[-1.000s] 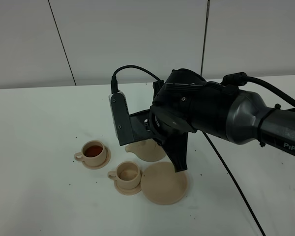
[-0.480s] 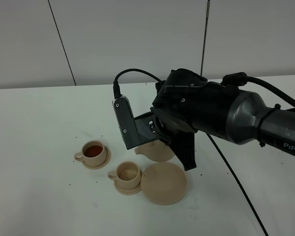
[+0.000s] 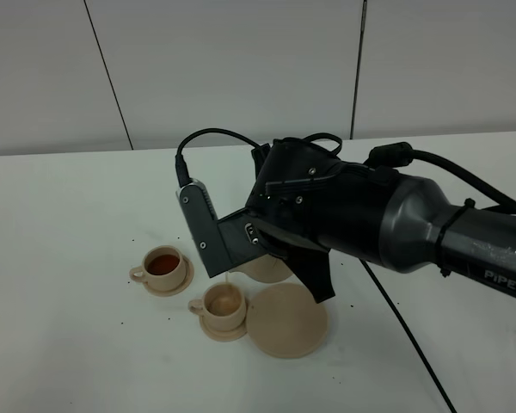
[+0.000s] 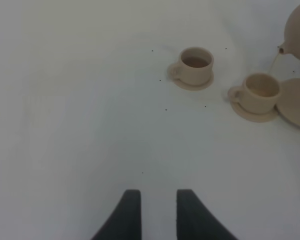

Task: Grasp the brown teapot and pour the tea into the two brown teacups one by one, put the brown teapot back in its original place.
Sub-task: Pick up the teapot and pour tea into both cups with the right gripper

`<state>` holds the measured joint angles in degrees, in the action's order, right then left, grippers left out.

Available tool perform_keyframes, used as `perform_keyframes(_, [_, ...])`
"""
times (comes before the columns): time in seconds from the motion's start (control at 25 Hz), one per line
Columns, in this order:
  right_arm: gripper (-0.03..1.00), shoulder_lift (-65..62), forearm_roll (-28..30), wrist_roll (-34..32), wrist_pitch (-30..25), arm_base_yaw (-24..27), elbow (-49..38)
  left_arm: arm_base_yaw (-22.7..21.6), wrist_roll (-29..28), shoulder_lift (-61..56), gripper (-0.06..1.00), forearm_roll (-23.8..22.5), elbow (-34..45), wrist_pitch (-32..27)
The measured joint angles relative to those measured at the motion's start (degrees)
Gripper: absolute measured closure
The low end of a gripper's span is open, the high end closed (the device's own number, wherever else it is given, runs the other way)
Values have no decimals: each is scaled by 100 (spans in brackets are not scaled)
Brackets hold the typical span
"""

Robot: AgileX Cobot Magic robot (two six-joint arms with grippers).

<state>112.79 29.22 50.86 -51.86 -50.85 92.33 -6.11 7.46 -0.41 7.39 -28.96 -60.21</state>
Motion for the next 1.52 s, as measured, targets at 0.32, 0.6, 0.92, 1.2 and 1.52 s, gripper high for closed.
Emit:
perform_keyframes(0.32, [87, 0, 12, -99, 11, -87, 0, 0, 0, 0, 70, 0, 0, 0])
perform_keyframes(0.6, [87, 0, 182, -101, 5, -192, 0, 0, 0, 0, 70, 0, 0, 0])
perform_keyframes(0.92, [87, 0, 292, -101, -93, -251, 0, 0, 0, 0, 70, 0, 0, 0])
perform_keyframes(1.2, [87, 0, 426, -150, -109, -311, 0, 0, 0, 0, 70, 0, 0, 0])
perform_keyframes(1.52, [87, 93, 530, -154, -155, -334, 0, 0, 0, 0, 70, 0, 0, 0])
